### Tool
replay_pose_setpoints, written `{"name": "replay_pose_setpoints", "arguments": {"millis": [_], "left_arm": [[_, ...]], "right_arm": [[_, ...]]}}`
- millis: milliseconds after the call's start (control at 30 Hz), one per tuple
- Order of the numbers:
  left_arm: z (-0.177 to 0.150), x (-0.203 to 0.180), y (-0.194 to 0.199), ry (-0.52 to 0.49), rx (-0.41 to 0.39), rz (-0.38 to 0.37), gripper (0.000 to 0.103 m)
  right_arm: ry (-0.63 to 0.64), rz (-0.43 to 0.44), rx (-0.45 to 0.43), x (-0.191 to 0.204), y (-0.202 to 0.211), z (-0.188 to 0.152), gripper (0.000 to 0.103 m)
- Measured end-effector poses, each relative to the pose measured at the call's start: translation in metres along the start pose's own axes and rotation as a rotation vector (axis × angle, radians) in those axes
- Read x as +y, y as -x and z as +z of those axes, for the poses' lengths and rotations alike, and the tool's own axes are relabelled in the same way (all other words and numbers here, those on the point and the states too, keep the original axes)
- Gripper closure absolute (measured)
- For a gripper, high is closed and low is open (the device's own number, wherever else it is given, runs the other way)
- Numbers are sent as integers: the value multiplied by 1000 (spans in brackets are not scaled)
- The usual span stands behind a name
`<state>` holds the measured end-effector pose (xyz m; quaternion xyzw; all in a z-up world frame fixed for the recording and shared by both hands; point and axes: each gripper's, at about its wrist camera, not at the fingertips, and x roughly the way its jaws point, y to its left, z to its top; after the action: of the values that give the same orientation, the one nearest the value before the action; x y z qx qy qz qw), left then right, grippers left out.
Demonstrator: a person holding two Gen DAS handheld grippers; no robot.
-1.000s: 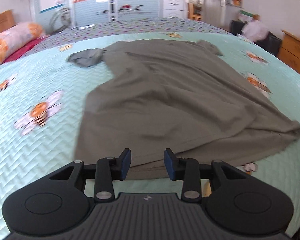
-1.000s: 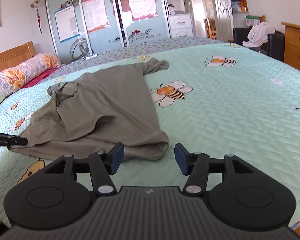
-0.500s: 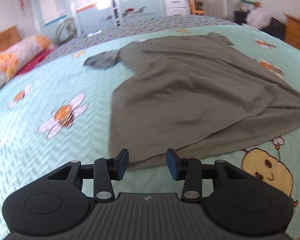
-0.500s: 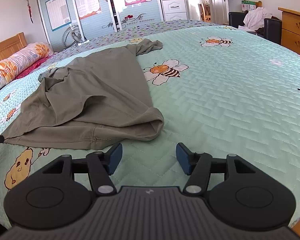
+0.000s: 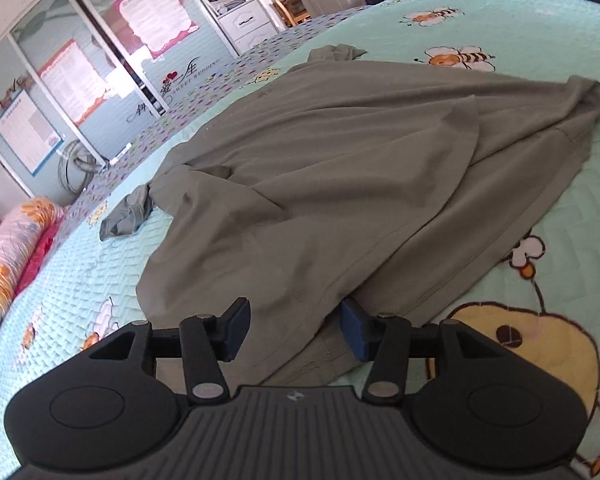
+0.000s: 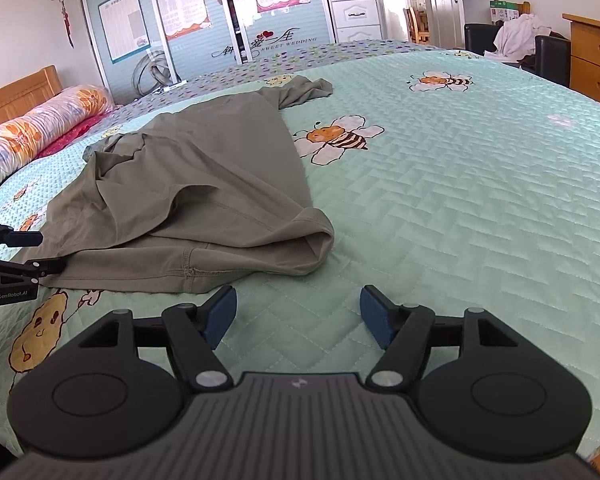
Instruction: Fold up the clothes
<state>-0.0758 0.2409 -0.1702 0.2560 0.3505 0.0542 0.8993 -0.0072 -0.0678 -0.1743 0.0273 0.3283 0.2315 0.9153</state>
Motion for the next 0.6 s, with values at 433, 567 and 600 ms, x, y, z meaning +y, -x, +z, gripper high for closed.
{"name": "replay_pose_setpoints", "arguments": {"millis": [433, 567, 600], "left_arm": [[5, 7, -6, 16, 5, 26, 100], [7, 35, 12, 173, -43, 49, 101], [7, 45, 21, 219, -63, 65, 101]], "right_arm": [[-2, 4, -4, 1, -1, 0, 29], [-9, 6, 0, 0, 0, 1, 29], [-9, 6, 1, 0, 0, 2, 29]]}}
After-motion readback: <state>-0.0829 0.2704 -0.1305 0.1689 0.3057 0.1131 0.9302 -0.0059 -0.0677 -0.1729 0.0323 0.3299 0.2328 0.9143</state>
